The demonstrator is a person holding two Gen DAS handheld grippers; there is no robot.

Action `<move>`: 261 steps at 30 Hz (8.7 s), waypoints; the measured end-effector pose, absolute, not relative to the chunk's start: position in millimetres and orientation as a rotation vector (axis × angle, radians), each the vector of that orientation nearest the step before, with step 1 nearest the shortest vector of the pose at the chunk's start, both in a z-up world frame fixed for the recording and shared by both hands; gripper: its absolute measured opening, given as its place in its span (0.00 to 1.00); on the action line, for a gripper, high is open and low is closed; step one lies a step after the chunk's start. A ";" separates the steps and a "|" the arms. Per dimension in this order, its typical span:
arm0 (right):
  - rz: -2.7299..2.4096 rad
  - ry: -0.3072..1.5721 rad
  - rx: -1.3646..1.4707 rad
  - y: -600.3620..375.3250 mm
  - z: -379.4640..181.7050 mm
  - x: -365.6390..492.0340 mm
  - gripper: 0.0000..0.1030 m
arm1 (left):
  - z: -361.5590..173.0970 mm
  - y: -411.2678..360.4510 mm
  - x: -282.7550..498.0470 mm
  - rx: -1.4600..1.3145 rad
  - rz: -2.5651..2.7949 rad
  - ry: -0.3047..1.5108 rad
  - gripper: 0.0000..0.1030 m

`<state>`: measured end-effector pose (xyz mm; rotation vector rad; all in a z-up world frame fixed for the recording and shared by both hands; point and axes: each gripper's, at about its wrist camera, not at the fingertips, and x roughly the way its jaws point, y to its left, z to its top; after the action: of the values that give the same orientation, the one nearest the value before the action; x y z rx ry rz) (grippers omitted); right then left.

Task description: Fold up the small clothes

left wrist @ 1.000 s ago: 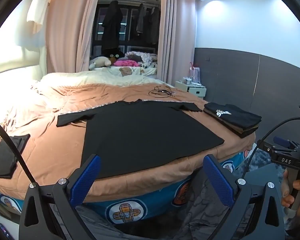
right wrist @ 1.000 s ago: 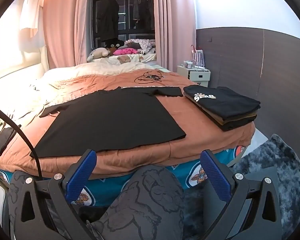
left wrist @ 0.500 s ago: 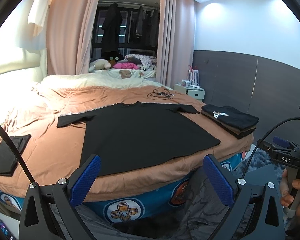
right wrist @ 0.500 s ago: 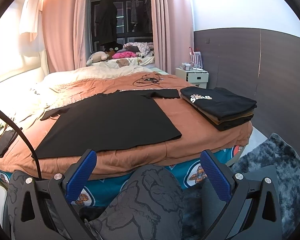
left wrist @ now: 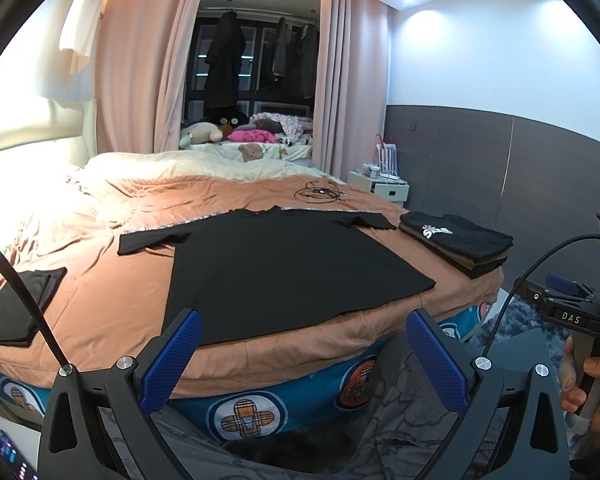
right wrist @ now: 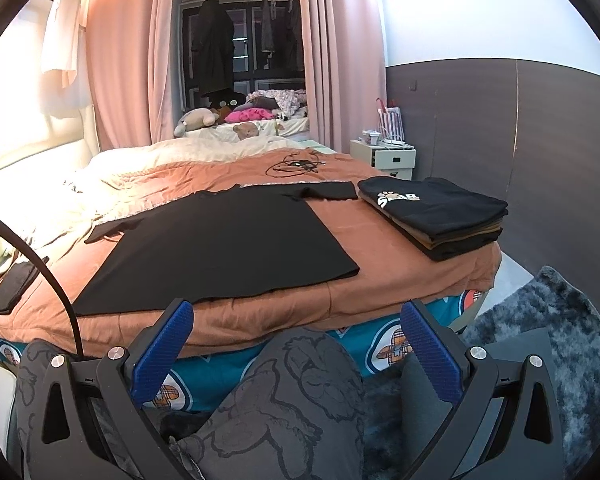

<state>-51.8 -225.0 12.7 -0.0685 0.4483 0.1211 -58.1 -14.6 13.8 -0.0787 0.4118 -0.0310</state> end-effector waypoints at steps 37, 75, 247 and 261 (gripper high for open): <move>0.133 0.433 -0.061 -232.0 2.1 -56.5 1.00 | 16.2 -14.8 -80.5 -0.091 -0.064 0.414 1.00; 0.322 0.617 -0.121 -123.6 22.5 246.1 1.00 | 3.3 167.2 186.5 -0.258 0.145 0.589 0.87; 0.050 0.889 0.047 -257.2 -28.6 690.5 0.61 | -98.0 6.8 661.9 -0.056 -0.148 1.050 0.54; -0.092 0.984 0.082 -319.0 -42.2 766.2 0.61 | -129.8 -90.0 722.5 -0.045 -0.254 1.080 0.54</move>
<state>766.2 -319.0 -42.2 0.0817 0.9843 -0.0924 722.5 -90.0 -129.8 -0.0455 1.0800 -0.2545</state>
